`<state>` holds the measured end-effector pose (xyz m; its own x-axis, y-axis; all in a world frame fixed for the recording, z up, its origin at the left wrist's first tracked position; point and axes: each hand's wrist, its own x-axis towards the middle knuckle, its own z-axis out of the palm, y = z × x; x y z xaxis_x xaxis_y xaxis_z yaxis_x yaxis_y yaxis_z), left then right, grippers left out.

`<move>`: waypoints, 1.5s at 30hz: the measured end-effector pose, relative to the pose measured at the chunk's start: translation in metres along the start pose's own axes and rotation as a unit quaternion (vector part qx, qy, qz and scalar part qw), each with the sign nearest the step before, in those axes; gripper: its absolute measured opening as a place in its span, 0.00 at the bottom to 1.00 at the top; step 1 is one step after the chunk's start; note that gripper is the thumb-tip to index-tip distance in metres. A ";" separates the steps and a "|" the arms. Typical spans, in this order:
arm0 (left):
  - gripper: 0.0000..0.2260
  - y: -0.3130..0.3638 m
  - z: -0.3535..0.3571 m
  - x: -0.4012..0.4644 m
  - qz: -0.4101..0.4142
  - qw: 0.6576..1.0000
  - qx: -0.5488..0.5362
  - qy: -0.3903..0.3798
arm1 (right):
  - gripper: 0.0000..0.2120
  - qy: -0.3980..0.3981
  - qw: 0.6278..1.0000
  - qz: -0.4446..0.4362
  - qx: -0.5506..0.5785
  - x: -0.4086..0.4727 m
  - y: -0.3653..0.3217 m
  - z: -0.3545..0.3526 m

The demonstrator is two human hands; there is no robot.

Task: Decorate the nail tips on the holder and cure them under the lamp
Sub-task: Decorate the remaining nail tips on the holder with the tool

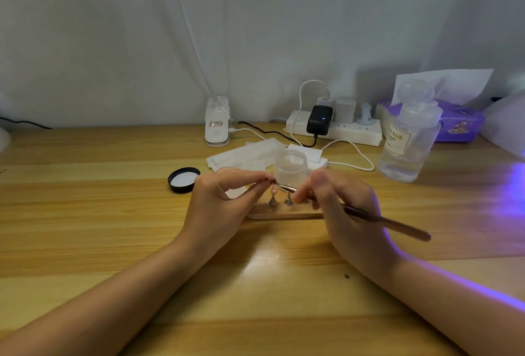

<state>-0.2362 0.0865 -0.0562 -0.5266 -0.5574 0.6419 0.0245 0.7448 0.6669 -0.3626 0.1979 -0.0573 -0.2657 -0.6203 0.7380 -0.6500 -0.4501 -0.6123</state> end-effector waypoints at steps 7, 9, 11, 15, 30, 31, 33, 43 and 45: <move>0.11 0.002 0.000 0.000 0.009 1.000 -0.014 0.001 | 0.12 0.005 1.000 0.005 -0.030 0.002 -0.003 0.002; 0.10 0.001 0.000 0.000 0.008 1.000 -0.018 -0.002 | 0.12 -0.003 1.000 0.004 -0.020 0.001 -0.003 0.002; 0.09 0.001 0.000 0.000 0.007 1.000 -0.017 -0.003 | 0.15 0.006 1.000 0.019 0.024 -0.002 -0.002 0.000; 0.11 0.002 0.000 0.000 0.000 1.000 -0.016 -0.005 | 0.17 0.042 0.996 0.046 0.063 -0.003 -0.001 -0.002; 0.07 0.004 -0.002 -0.001 0.056 0.997 -0.042 -0.037 | 0.02 0.043 0.994 0.096 0.018 0.007 0.000 -0.004; 0.06 0.004 -0.002 0.000 0.061 0.996 -0.047 -0.043 | 0.04 0.032 0.997 0.073 0.001 0.007 -0.001 -0.003; 0.04 0.005 -0.001 0.000 0.071 0.995 -0.050 -0.057 | 0.09 0.000 0.999 0.038 -0.027 0.005 -0.002 -0.003; 0.11 0.004 0.001 -0.003 0.064 0.994 0.005 -0.092 | 0.15 -0.020 0.997 -0.012 -0.080 0.004 -0.003 0.000; 0.11 0.003 0.000 -0.002 0.066 0.993 0.011 -0.095 | 0.14 -0.018 0.997 -0.018 -0.075 0.004 -0.003 -0.001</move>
<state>-0.2352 0.0904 -0.0557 -0.6702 -0.3771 0.6392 0.0870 0.8154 0.5723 -0.3618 0.1975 -0.0525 -0.2165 -0.6297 0.7461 -0.7582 -0.3729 -0.5348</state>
